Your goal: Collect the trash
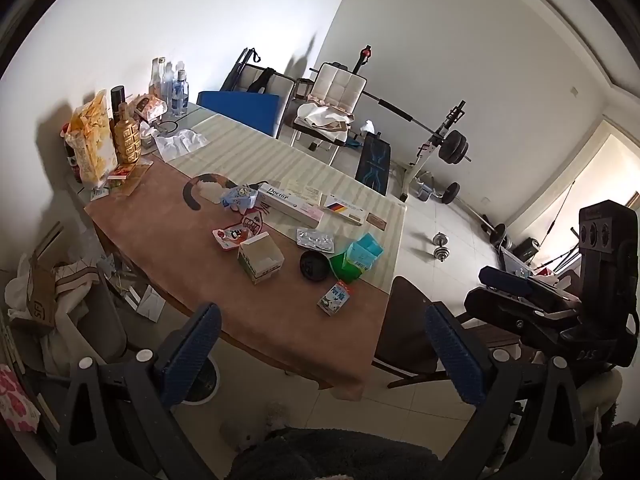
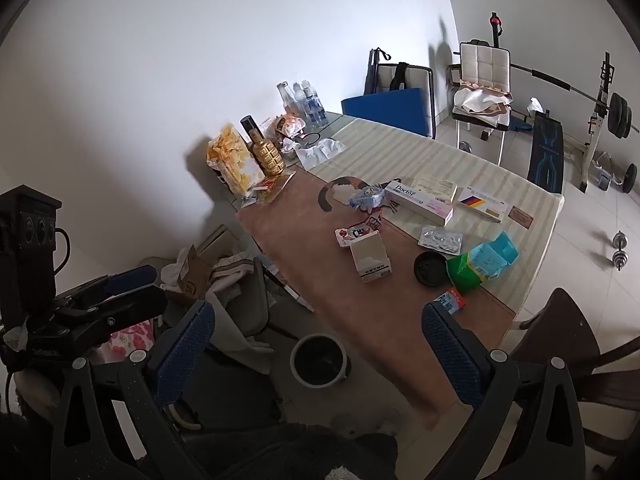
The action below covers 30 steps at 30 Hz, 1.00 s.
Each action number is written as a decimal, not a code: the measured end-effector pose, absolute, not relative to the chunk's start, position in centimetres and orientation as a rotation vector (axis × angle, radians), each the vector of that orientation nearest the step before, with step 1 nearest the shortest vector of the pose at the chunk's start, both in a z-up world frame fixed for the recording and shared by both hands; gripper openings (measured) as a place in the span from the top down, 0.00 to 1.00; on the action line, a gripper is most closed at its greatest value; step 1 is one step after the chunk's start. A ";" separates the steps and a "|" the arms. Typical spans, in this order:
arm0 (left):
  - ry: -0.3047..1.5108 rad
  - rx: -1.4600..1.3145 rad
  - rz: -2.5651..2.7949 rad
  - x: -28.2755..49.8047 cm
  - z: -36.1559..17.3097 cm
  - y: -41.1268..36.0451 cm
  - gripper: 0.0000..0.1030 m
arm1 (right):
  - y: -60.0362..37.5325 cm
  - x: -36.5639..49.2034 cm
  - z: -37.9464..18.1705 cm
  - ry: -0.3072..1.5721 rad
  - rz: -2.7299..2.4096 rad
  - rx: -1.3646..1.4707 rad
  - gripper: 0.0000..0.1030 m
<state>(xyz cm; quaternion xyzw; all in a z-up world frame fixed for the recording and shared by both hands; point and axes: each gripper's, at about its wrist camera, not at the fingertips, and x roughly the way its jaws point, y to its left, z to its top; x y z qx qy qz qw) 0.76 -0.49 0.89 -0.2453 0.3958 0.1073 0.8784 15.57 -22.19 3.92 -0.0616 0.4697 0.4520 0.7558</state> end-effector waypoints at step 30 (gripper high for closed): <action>0.820 -0.512 0.216 0.8 0.9 -0.7 0.00 | -22.1 15.4 4.0 1.030 0.990 -0.147 0.00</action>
